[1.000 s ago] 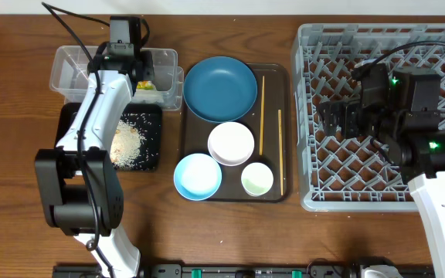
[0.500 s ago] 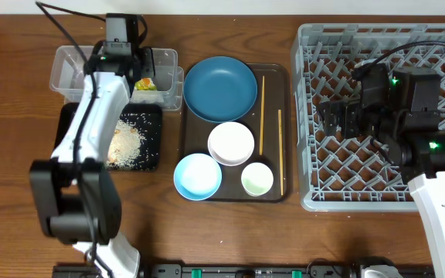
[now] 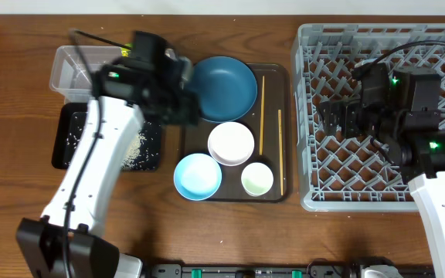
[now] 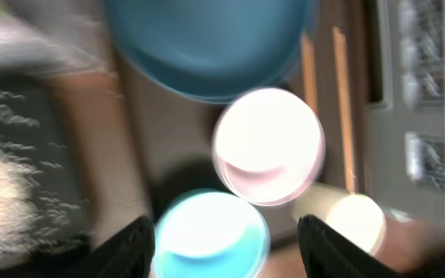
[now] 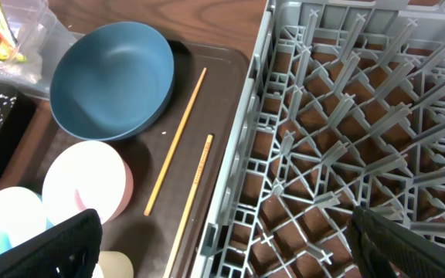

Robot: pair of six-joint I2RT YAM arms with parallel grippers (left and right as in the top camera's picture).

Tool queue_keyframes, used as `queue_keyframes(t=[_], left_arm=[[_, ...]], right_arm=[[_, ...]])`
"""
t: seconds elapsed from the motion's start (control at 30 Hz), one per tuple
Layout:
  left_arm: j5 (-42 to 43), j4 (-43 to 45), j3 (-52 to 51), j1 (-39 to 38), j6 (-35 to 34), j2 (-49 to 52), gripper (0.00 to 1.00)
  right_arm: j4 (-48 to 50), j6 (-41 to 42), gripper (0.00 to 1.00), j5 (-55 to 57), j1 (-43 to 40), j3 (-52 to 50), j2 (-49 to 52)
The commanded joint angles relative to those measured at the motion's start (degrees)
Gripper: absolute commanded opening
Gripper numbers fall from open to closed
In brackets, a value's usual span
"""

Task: Sort waste into correct bins and load items into the dishwasher rack
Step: 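Move left gripper to the small white cup and grasp it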

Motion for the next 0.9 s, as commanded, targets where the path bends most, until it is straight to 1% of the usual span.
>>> queue_keyframes(t=[0.0,0.13,0.27,0.37,0.47,0.53,0.6,0.77,0.87], left_arm=[[2.7,-1.2,-2.8,-6.5,-4.9,0.3,0.62],[-4.1,0.8,-6.7,-14.1,-11.9,0.3,0.62],[-5.4,6.2,-11.3,-20.1,-15.6,0.5,0.62],[-6.4,9.6,-14.1,-23.1,-17.2,0.9,0.62],[-8.6,11.5,-16.3,-24.8,-17.2,1.6,0.62],[-8.7,12.6,-17.4,-25.2,-17.2,2.1,0.61],[-8.7,13.7,-18.7,-25.5,-17.7,2.4,0.58],[-8.5,14.7,-20.4,-26.3,-18.5,3.4,0.56],[-8.5,15.6,-20.4,-27.0,-18.5,3.8,0.48]], right_arm=[[0.2,-0.9,0.99,0.1,0.4,1.2,0.1],[0.0,-0.4,0.99,0.1,0.4,1.2,0.1],[0.0,-0.2,0.99,0.1,0.4,1.2,0.1],[-0.1,-0.2,0.99,0.1,0.4,1.2,0.1],[-0.3,-0.2,0.99,0.0,0.4,1.2,0.1],[-0.5,-0.2,0.99,-0.1,0.4,1.2,0.1],[-0.5,-0.2,0.99,-0.1,0.4,1.2,0.1],[-0.5,-0.2,0.99,-0.1,0.4,1.2,0.1],[-0.5,-0.2,0.99,-0.3,0.4,1.2,0.1]])
